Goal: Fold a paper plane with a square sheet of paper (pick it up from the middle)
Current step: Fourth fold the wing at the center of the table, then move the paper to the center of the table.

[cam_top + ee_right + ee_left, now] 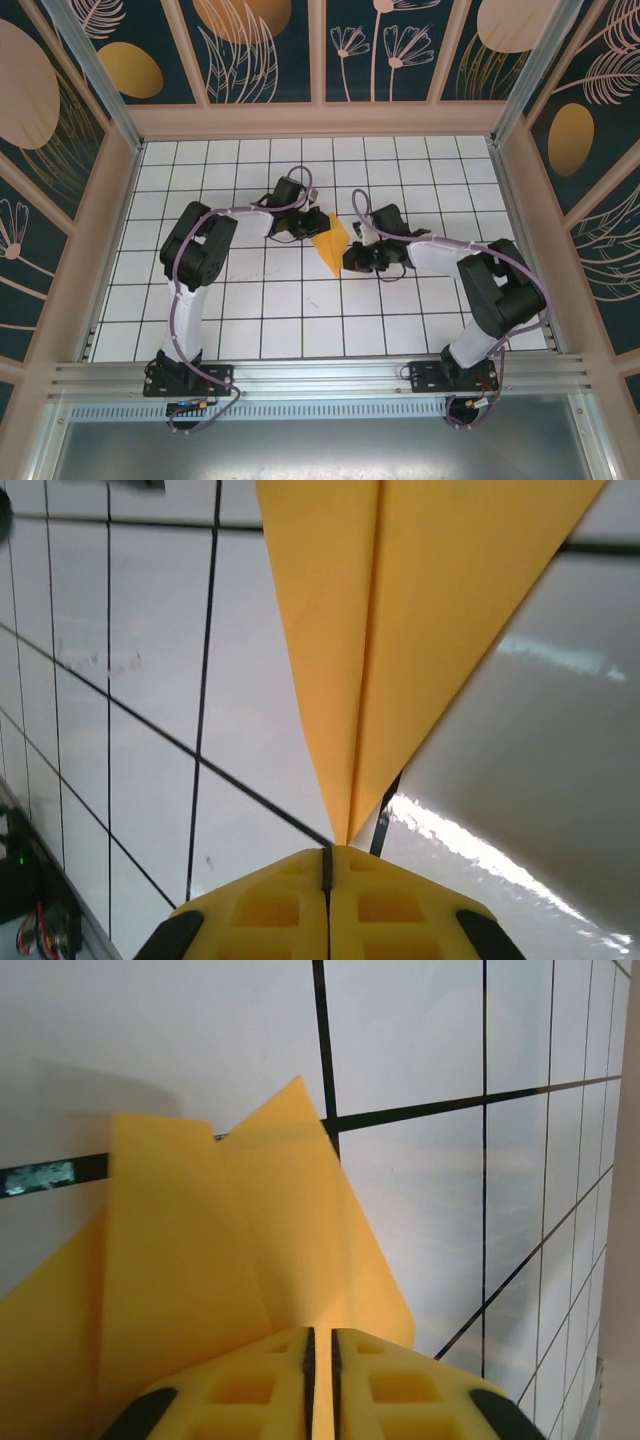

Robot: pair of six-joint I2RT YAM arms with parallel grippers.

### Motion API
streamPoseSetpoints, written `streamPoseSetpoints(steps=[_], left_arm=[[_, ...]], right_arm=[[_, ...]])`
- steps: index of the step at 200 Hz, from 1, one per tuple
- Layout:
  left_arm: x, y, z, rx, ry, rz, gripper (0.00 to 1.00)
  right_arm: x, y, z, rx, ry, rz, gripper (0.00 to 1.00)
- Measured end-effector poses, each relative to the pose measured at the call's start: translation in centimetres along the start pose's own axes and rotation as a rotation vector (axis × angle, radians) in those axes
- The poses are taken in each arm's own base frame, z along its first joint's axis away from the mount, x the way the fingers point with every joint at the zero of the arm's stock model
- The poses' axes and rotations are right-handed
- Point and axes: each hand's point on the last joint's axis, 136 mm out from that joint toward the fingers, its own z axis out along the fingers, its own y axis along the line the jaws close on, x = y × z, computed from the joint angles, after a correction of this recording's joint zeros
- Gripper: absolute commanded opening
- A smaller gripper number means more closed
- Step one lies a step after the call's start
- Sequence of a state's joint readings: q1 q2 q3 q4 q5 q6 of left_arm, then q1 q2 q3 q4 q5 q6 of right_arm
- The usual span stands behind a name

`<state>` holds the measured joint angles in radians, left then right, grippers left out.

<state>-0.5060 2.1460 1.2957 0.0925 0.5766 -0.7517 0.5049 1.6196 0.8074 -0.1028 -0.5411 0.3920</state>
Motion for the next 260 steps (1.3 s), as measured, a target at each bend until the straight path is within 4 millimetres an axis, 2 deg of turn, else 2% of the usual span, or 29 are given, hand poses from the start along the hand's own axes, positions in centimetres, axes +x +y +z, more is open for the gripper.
streamPoseSetpoints(steps=[16, 31, 53, 75, 112, 127, 177, 233, 260], left_arm=[[-0.5, -1.2, -0.9, 0.008, -0.011, 0.009, 0.21], [-1.3, -3.2, -2.3, 0.034, -0.039, 0.033, 0.20], [-2.1, -6.1, -4.8, 0.072, -0.090, 0.065, 0.17], [-1.2, -7.3, -6.3, 0.093, -0.102, 0.077, 0.13], [3.0, -5.4, -4.7, 0.051, -0.018, 0.040, 0.11], [4.0, -4.8, -4.0, 0.036, 0.008, 0.030, 0.12], [4.6, -2.8, -3.0, -0.012, 0.017, 0.003, 0.11], [5.6, 0.6, -1.7, -0.107, 0.039, -0.025, 0.06], [6.1, 1.1, -1.6, -0.111, 0.049, -0.028, 0.04]], right_arm=[[-2.4, -0.7, -0.8, 0.038, -0.070, 0.021, 0.20], [-3.7, -1.6, -0.9, 0.070, -0.099, 0.054, 0.22], [-4.0, -2.5, -0.1, 0.093, -0.090, 0.094, 0.28], [-3.8, -3.0, 0.6, 0.101, -0.073, 0.123, 0.30], [-3.8, -3.3, 0.9, 0.103, -0.068, 0.137, 0.30], [-3.8, -3.3, 1.0, 0.102, -0.071, 0.136, 0.30], [-4.0, -2.8, 1.0, 0.076, -0.071, 0.142, 0.32], [-3.6, -3.1, 1.9, 0.055, -0.048, 0.162, 0.35], [-3.3, -3.2, 2.4, 0.053, -0.034, 0.169, 0.36]])
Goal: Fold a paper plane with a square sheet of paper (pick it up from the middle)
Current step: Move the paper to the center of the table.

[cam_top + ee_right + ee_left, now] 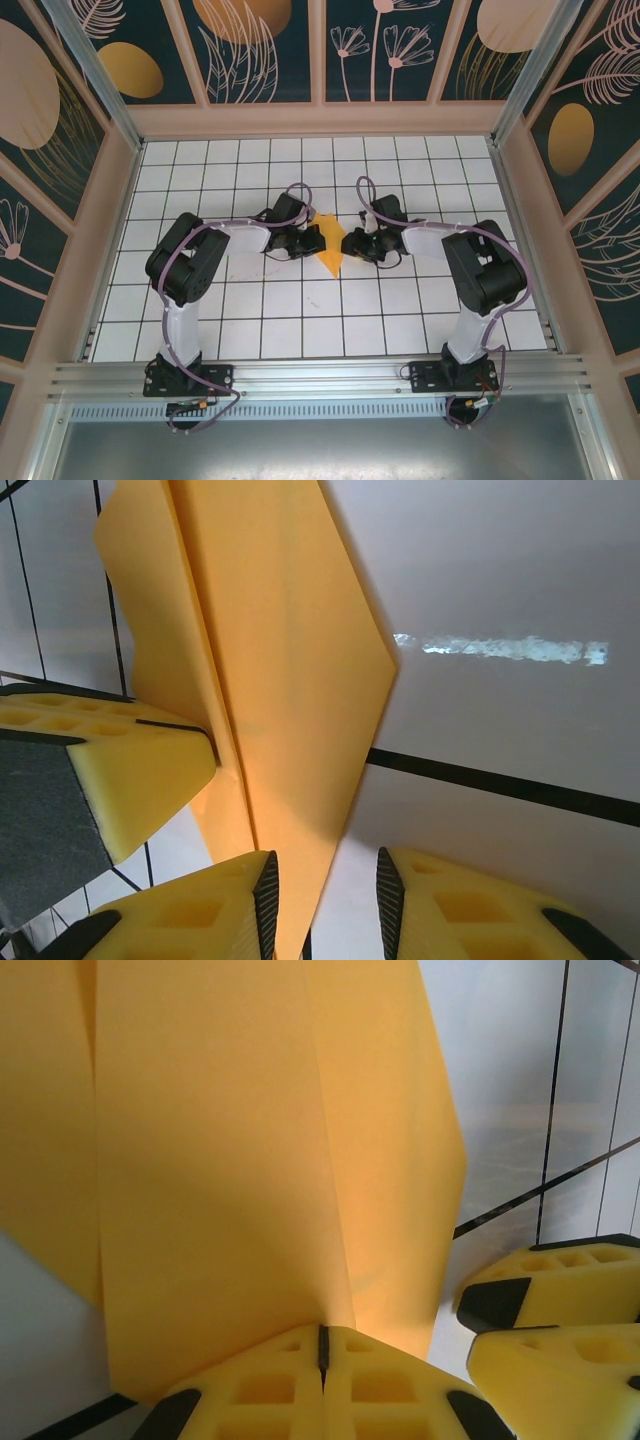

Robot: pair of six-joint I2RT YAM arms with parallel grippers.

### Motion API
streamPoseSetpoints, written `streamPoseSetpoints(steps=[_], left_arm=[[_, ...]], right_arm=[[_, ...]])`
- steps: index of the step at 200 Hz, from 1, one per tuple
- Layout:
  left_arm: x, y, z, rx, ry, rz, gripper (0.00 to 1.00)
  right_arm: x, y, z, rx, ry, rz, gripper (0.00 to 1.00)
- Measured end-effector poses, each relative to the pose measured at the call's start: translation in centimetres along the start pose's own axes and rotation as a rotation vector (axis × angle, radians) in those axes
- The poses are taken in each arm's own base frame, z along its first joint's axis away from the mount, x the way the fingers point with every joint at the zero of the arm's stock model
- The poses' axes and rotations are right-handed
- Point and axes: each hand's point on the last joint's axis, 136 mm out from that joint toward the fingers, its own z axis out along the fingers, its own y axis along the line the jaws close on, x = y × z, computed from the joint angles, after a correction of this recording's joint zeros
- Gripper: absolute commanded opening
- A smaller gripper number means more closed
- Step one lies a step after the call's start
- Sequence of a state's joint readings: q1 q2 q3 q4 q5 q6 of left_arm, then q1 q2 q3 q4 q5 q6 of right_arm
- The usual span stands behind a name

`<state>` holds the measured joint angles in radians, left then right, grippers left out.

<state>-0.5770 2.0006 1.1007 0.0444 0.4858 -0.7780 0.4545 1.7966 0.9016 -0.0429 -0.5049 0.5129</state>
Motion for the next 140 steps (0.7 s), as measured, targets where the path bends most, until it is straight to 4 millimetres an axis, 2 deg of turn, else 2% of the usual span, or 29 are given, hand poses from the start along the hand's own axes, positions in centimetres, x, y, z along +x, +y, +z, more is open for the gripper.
streamPoseSetpoints(steps=[64, 140], left_arm=[[0.3, 0.0, 0.0, 0.040, -0.012, 0.023, 0.00], [4.0, 0.4, -1.3, 0.146, 0.028, -0.033, 0.01]], right_arm=[[-0.1, 0.2, 0.3, -0.007, 0.004, 0.013, 0.35], [0.0, 0.3, 0.5, 0.020, -0.005, 0.021, 0.33]])
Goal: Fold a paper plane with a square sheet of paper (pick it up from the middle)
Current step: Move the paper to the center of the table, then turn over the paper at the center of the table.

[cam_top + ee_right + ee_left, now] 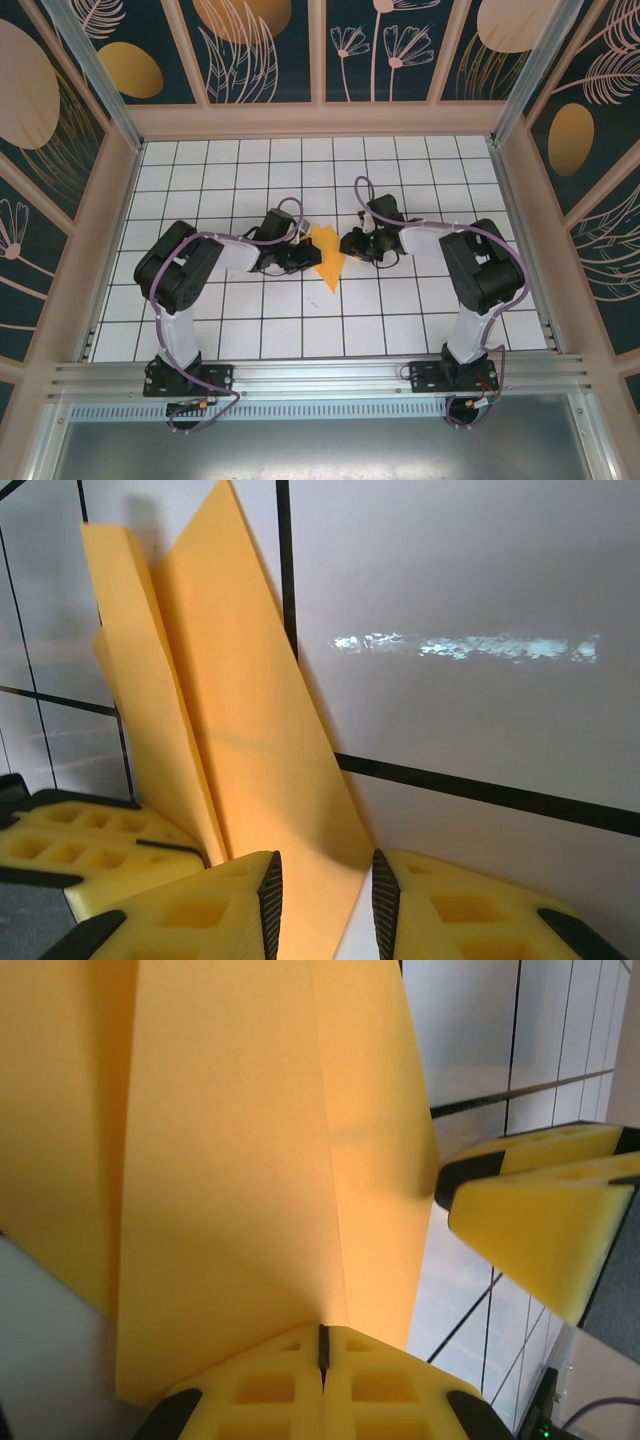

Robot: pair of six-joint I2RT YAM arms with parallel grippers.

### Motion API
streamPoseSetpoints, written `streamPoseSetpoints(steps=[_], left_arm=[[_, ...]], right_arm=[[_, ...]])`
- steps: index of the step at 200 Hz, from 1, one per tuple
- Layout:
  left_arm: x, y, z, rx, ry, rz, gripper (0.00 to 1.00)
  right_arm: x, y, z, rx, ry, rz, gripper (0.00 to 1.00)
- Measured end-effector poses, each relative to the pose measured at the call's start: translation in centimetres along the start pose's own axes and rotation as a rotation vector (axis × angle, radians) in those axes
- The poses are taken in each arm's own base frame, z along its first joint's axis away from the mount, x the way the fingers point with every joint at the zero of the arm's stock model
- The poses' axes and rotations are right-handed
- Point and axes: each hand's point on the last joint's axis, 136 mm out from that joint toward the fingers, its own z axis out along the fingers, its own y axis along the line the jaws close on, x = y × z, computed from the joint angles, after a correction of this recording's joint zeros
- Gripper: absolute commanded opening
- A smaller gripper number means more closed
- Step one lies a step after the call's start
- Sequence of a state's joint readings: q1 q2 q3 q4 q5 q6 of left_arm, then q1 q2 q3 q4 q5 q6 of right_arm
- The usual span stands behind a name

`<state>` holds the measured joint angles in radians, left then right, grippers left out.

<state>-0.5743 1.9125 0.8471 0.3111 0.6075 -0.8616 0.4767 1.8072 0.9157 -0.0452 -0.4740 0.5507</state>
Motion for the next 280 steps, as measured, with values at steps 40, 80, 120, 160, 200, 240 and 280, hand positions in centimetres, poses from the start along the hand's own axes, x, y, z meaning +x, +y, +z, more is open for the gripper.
streamPoseSetpoints(steps=[40, 80, 120, 160, 200, 240, 280], left_arm=[[1.1, -0.1, -0.5, 0.055, 0.001, -0.058, 0.04], [0.8, -1.1, -0.9, 0.087, -0.014, -0.063, 0.08], [-0.5, -2.5, -2.7, 0.067, -0.097, -0.037, 0.10], [-0.5, -2.4, -3.5, 0.026, -0.114, -0.029, 0.09], [0.2, -0.5, -3.1, -0.040, -0.087, -0.044, 0.05], [0.5, 0.8, -2.8, -0.086, -0.081, -0.060, 0.00], [1.1, 1.8, -2.5, -0.102, -0.066, -0.071, 0.00]], right_arm=[[0.8, 1.3, 0.6, -0.014, 0.008, -0.007, 0.34], [1.0, 1.7, 0.9, 0.037, 0.001, -0.034, 0.34], [1.1, 1.6, 1.0, 0.068, -0.010, -0.044, 0.34], [1.0, 1.8, 1.0, 0.078, -0.013, -0.049, 0.35], [1.3, 1.8, 1.1, 0.096, -0.009, -0.059, 0.35], [1.5, 2.0, 1.2, 0.097, -0.003, -0.061, 0.36], [1.9, 2.5, 1.4, 0.082, 0.012, -0.070, 0.35]])
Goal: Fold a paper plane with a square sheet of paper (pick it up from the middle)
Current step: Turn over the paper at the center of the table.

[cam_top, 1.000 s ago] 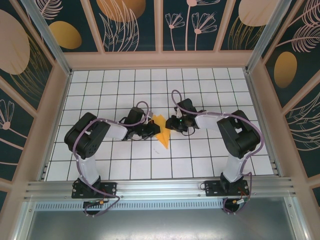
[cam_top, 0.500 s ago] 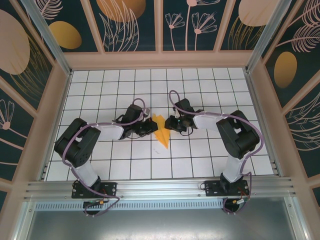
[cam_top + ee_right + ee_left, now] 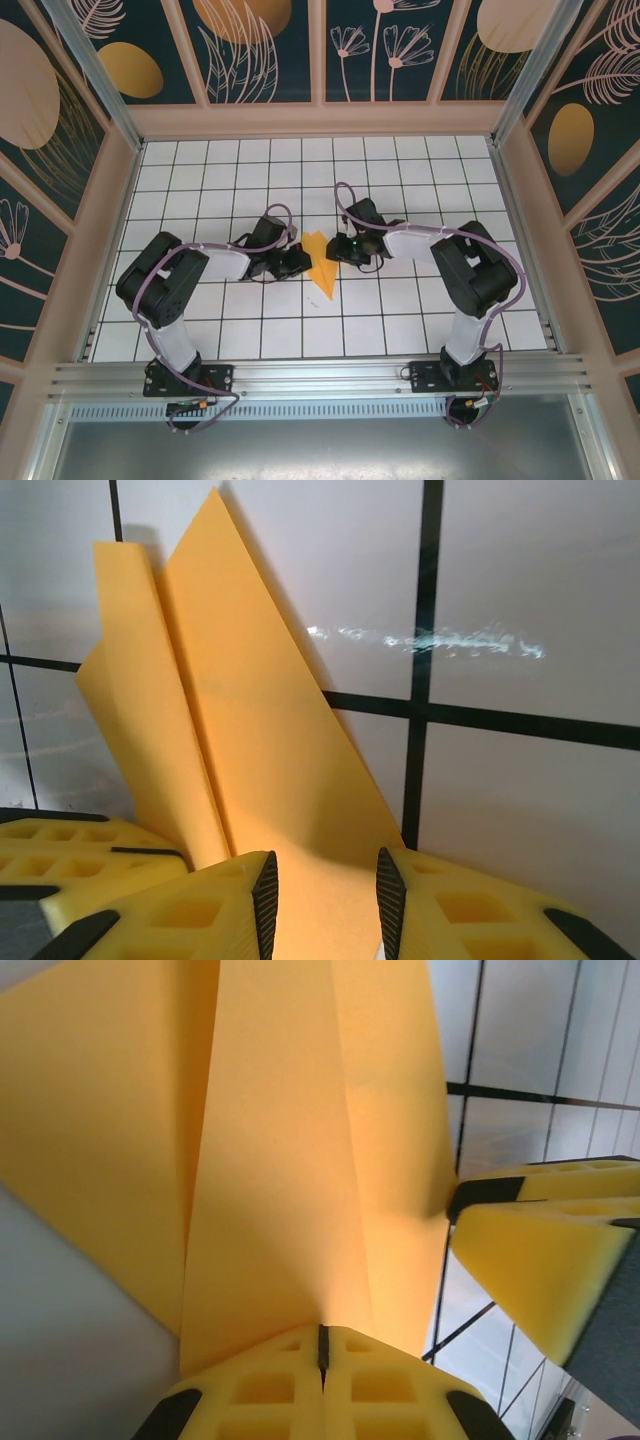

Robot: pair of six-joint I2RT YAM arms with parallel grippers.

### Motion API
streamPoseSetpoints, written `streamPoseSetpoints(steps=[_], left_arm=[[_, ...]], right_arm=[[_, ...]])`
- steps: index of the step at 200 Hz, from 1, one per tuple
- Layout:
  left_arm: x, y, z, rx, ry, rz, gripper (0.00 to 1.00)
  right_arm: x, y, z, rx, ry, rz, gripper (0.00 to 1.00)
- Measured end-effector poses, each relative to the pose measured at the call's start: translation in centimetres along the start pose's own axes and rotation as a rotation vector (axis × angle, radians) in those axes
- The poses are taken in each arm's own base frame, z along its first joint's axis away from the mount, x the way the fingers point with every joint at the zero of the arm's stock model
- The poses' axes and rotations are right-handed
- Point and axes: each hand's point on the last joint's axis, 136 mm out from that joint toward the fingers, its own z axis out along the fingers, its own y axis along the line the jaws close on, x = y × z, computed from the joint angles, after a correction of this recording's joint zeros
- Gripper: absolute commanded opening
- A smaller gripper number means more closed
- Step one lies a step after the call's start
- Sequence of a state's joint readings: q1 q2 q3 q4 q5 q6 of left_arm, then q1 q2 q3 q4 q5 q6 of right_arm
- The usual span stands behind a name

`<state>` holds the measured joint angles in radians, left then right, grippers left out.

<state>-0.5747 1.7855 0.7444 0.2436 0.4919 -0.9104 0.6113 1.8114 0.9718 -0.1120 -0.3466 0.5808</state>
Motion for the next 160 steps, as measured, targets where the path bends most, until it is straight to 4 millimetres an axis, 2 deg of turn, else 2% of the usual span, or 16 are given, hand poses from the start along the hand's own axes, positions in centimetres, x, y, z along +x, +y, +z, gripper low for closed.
streamPoseSetpoints(steps=[63, 116, 160], left_arm=[[0.3, 0.1, 0.0, 0.041, -0.017, 0.012, 0.00], [0.4, 0.1, 0.0, 0.052, -0.021, 0.018, 0.00], [0.4, 0.1, 0.0, 0.058, -0.024, 0.022, 0.00]], right_arm=[[0.6, 0.7, 0.0, -0.016, 0.015, -0.005, 0.36], [-0.9, -0.6, -1.3, 0.083, -0.063, -0.013, 0.38], [-1.0, -0.6, 0.0, 0.081, -0.035, -0.024, 0.38]])
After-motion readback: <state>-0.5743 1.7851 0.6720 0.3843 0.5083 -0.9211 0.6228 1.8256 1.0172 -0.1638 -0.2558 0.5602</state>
